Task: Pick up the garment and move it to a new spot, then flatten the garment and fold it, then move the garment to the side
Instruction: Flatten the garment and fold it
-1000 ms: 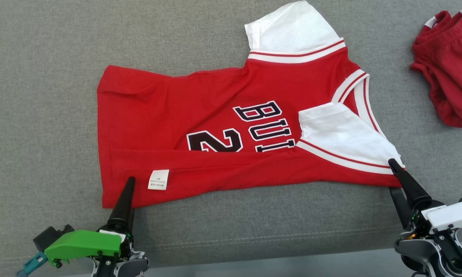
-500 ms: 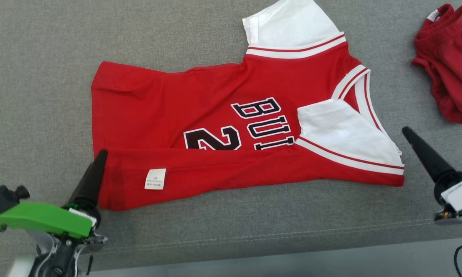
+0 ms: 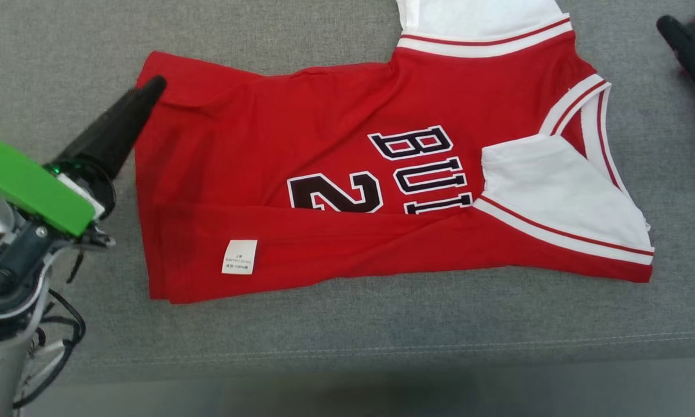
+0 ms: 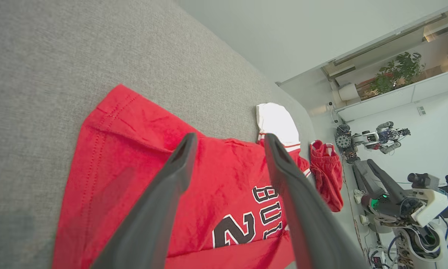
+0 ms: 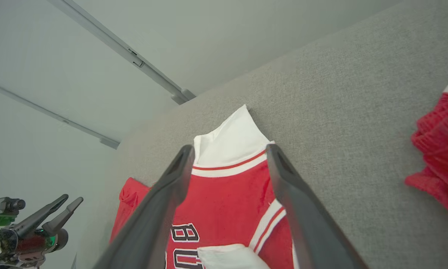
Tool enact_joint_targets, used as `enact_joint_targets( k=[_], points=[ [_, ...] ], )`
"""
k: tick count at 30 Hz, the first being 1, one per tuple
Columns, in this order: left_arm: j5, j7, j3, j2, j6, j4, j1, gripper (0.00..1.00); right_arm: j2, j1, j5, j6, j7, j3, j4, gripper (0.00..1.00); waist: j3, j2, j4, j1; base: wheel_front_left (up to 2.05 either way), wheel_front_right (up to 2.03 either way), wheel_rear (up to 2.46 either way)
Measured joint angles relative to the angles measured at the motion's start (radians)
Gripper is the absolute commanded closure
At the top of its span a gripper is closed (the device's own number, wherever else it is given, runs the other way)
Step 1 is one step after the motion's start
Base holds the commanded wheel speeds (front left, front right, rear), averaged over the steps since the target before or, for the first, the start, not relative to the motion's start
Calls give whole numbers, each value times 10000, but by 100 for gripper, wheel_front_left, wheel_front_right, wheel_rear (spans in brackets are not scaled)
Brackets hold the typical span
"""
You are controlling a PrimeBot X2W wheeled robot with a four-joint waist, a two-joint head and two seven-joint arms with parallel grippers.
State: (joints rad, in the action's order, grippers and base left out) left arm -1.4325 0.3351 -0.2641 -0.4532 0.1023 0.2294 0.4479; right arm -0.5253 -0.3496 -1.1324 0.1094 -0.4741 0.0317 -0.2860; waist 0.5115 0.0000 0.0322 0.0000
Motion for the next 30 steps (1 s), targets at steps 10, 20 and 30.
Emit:
enact_joint_targets(
  k=[10,20,30],
  points=[
    [-560,1164,236,-253,138,-876,1917,0,-483,-2246,569,90,-1118,796,811,0,1198,0,236,1,0,0,0],
    [-1220,2105,82,-190,142,-2205,2636,0,-261,-3634,1045,140,-1628,1695,2115,0,2140,0,360,1,0,0,0],
    [-1480,2757,-33,-297,142,-2663,3246,0,224,-4454,1133,125,-1758,2140,2886,0,2215,0,219,1,0,0,0]
  ],
)
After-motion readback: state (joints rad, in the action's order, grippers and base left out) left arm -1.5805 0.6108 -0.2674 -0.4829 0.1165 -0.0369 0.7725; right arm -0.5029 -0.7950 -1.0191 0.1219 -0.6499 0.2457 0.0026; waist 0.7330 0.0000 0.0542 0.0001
